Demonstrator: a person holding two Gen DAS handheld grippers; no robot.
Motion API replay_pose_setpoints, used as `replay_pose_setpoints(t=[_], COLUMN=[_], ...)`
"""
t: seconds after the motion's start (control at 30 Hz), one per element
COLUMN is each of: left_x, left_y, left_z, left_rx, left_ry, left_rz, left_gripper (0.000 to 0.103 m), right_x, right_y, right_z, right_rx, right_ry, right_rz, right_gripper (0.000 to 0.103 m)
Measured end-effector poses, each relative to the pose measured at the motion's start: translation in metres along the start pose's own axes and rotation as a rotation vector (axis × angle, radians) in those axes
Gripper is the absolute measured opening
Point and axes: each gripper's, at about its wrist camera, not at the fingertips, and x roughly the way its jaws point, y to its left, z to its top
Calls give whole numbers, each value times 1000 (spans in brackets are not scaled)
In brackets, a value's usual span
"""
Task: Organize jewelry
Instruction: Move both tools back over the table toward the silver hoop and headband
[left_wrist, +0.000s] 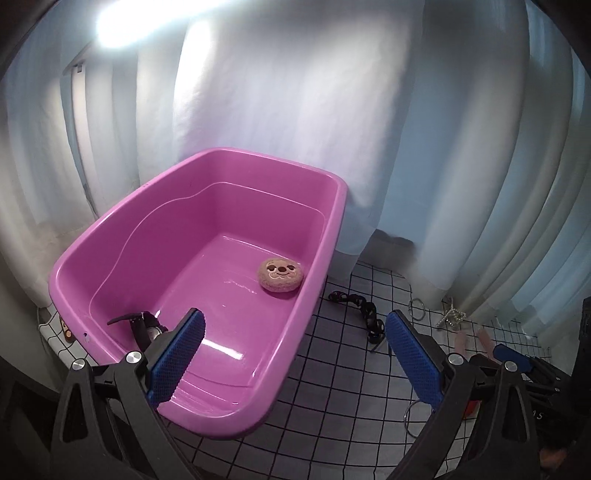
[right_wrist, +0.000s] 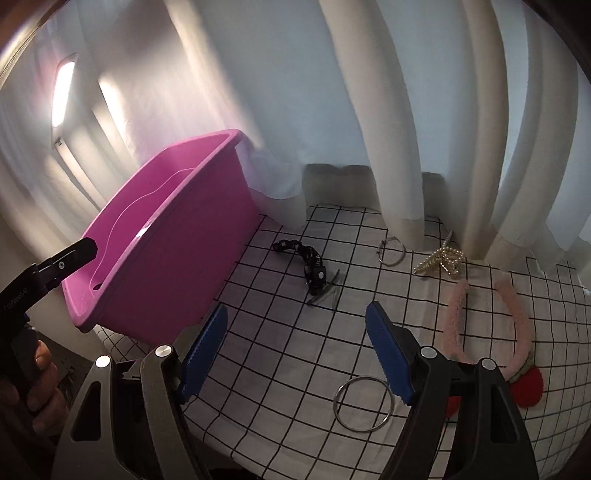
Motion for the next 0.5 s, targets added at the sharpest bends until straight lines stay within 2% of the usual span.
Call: replay_pose_setpoints(t=[0.17,0.3,0.5], left_x=[24,40,62], left_y=[-57,-89,-124], left_z=[-28,-57,-96], left_rx=[65,105,141], left_ry=[108,174,250], left_rz=[-73,-86,-76], left_gripper=[96,96,96], right_x=[-28,-45,-52], right_y=[-78,-126,-177], right_z=[-35,-56,-77], right_rx=[129,203,261], right_ry=[10,20,49], right_rz=[-118,-173,-202], right_gripper=[74,74,74])
